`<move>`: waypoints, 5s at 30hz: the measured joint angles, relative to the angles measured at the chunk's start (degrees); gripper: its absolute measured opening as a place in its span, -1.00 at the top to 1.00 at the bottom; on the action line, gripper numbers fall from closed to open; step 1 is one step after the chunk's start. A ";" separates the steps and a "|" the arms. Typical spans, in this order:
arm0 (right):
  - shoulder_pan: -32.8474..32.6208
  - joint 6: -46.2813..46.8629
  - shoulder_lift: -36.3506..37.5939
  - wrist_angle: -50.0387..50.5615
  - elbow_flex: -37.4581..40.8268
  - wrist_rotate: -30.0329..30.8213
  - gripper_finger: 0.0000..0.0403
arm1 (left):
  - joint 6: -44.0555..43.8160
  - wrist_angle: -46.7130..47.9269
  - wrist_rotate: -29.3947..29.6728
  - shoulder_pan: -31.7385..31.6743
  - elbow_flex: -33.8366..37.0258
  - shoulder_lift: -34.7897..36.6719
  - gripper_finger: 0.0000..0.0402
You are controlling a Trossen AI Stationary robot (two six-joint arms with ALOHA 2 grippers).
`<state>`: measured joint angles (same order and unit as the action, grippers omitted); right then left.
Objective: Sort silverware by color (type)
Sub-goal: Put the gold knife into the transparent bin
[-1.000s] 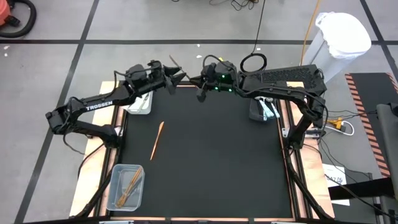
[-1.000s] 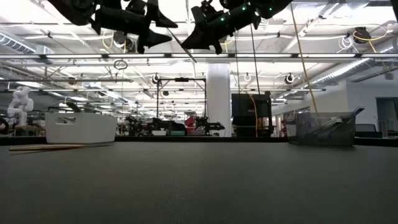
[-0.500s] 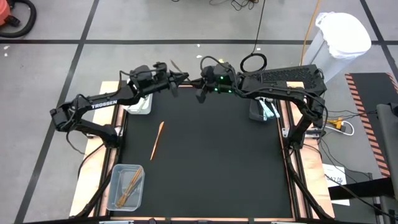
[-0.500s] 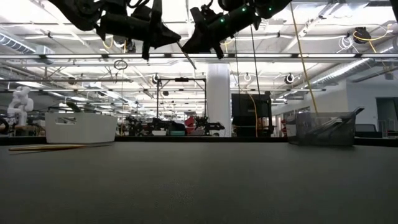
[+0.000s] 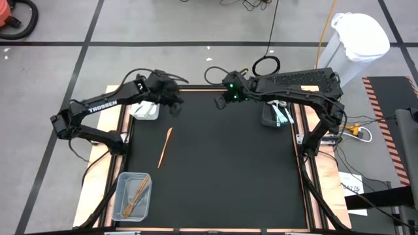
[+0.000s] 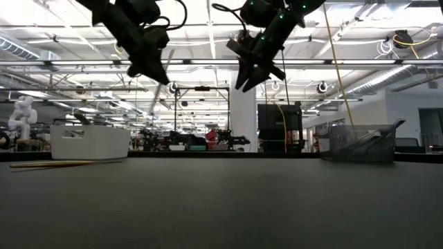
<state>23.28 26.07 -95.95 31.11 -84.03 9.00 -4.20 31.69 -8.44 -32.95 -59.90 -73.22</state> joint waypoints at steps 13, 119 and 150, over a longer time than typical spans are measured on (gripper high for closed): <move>-3.73 6.85 7.71 4.01 -0.02 1.31 0.49 | -24.41 38.81 -9.53 14.45 -3.81 10.33 0.87; -21.24 15.30 11.77 30.91 0.02 19.65 0.30 | -53.94 4.83 13.49 30.10 26.23 -6.61 0.58; -19.93 11.82 11.77 30.04 0.02 22.66 0.30 | -59.42 38.54 16.46 40.45 0.95 10.93 0.98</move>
<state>3.36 37.89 -84.18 61.14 -84.01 31.66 -63.62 70.22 8.02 7.50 -58.95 -62.29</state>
